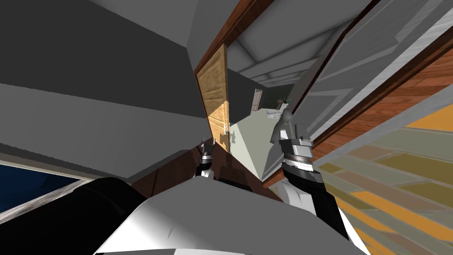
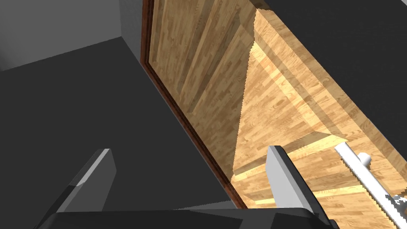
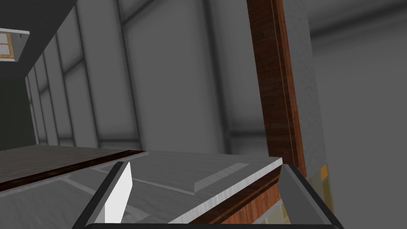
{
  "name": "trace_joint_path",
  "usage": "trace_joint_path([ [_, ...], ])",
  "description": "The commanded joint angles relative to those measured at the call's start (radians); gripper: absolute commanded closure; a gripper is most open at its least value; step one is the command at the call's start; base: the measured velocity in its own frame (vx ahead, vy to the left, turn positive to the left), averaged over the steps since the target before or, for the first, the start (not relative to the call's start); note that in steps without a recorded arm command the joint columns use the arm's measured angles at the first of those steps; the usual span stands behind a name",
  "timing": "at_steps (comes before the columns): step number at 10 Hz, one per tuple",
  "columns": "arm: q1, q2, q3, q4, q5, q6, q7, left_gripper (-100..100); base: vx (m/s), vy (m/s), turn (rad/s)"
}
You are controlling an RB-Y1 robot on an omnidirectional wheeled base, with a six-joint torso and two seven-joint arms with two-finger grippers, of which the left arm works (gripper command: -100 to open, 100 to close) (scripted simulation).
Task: Push the door open
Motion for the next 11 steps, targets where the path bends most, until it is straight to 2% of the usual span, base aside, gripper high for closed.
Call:
trace_joint_path([
  [1,-0.006,0.000,-0.012,0.030,0.017,-0.009,0.018,-100,0.069,0.114,-0.227],
  [4,-0.020,0.001,-0.038,0.106,0.059,-0.031,0.060,-100,0.105,0.133,-0.254],
  [8,-0.032,-0.001,-0.059,0.166,0.093,-0.049,0.093,-100,0.066,0.101,-0.172],
  [10,-0.043,-0.003,-0.081,0.227,0.126,-0.067,0.127,-100,0.065,0.146,-0.344],
  [11,-0.046,-0.003,-0.086,0.242,0.135,-0.071,0.135,-100,0.062,0.164,-0.178],
])
